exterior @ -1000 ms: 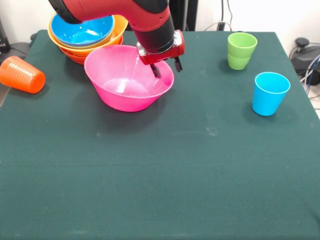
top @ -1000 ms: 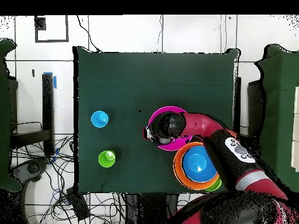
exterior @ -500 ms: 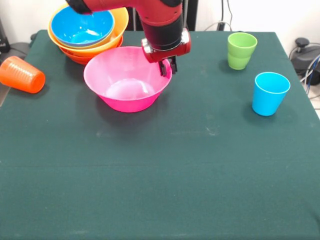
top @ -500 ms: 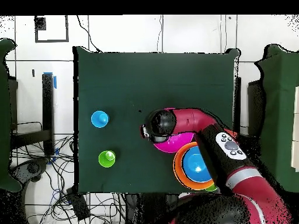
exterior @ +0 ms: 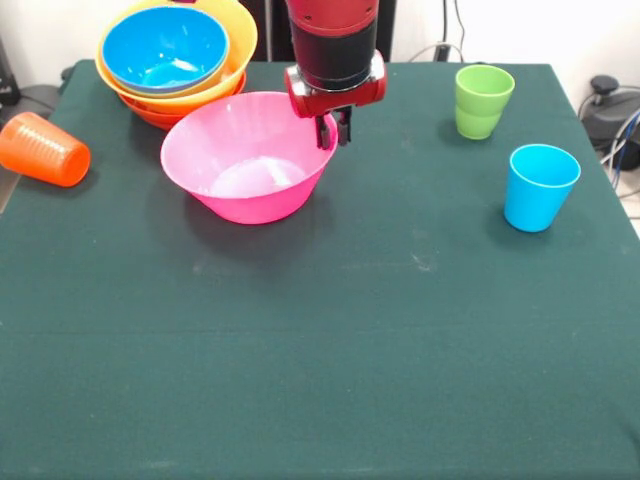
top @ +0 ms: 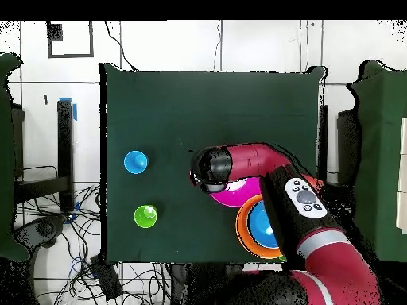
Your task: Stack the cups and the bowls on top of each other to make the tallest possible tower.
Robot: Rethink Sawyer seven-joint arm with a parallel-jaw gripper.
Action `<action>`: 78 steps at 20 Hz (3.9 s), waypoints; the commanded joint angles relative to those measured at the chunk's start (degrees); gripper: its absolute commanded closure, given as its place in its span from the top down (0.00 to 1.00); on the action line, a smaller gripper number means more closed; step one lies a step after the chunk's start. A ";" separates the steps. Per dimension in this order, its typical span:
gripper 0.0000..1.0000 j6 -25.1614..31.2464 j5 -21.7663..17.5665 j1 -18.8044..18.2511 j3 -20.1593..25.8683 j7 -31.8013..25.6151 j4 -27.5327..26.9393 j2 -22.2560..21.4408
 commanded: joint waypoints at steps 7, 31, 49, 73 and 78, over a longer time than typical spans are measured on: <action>0.00 1.96 4.01 1.29 -2.19 5.43 0.25 -4.60; 0.00 -7.34 22.82 -18.72 7.95 -8.62 25.61 -17.58; 0.00 -6.59 15.77 -26.51 14.21 -6.22 27.98 -17.58; 0.00 10.91 26.19 -30.16 18.37 -8.11 33.16 -39.38; 0.00 9.79 26.46 -30.43 18.61 -7.79 34.02 -40.20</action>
